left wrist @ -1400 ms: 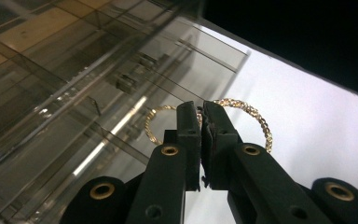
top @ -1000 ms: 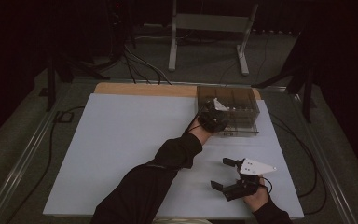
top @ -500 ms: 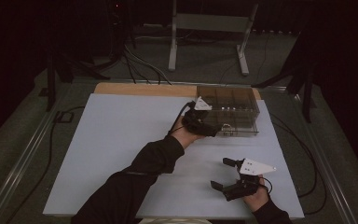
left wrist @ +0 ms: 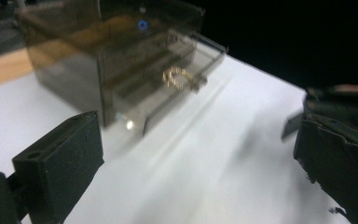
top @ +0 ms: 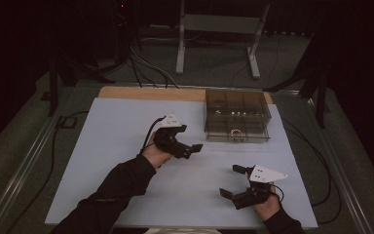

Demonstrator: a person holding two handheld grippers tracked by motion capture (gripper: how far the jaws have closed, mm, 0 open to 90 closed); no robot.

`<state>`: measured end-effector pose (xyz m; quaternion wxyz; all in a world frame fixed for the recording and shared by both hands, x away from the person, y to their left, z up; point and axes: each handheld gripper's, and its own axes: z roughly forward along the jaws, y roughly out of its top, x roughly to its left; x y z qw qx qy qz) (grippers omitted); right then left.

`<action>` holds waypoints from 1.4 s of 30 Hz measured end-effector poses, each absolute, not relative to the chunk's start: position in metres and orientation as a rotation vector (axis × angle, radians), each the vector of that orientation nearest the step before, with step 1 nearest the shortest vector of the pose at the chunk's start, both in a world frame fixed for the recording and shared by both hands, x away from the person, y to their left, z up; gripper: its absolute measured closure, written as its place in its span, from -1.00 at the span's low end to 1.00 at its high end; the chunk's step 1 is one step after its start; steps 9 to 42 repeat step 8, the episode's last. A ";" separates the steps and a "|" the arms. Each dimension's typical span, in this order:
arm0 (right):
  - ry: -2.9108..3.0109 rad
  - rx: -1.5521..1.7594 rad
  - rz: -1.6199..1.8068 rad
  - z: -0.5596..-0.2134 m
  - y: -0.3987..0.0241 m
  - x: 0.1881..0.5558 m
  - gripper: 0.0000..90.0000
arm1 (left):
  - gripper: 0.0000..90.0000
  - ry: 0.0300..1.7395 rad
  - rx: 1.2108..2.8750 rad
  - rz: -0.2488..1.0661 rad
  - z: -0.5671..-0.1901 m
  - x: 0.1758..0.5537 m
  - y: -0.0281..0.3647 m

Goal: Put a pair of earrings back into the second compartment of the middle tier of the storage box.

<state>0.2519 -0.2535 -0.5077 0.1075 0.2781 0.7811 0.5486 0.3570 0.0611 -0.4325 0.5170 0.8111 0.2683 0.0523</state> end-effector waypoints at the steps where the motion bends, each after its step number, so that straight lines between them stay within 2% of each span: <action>1: 2.299 0.818 1.613 -0.508 -0.253 0.252 -1.00 | -0.96 0.645 1.951 0.132 -0.435 0.352 0.070; 8: 2.298 0.822 1.614 -0.508 -0.254 0.253 -1.00 | -0.96 0.693 1.923 0.177 -0.453 0.324 0.122; 42: 2.298 0.822 1.614 -0.508 -0.254 0.253 -1.00 | -0.96 0.693 1.923 0.177 -0.453 0.324 0.122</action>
